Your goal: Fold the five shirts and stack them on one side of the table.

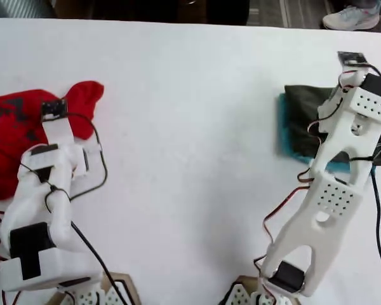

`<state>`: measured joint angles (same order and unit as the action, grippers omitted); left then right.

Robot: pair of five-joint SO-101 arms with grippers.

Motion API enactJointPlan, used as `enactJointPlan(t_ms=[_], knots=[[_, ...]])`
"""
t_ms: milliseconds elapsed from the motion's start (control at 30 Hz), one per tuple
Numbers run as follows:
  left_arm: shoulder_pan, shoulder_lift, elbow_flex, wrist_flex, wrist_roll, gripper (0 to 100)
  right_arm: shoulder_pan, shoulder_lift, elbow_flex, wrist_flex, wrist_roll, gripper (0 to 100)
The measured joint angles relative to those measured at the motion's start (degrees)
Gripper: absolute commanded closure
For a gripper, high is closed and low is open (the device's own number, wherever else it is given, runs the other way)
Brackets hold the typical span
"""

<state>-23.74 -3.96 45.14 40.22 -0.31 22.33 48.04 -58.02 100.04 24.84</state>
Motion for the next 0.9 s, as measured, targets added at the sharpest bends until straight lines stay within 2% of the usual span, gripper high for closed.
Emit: enactJointPlan(t_ms=[367,600,900], knots=[[-0.09,0.00,0.00,0.00,0.00,97,-1.76,-10.81,19.25,-2.11,1.76,97.8],[-0.09,0.00,0.00,0.00,0.00,97,-1.14,-19.60,41.05,-15.03,4.57,97.8],[0.00,0.00,0.00,0.00,0.00,97,-7.38,-51.43,73.14,-33.76,4.75,97.8]])
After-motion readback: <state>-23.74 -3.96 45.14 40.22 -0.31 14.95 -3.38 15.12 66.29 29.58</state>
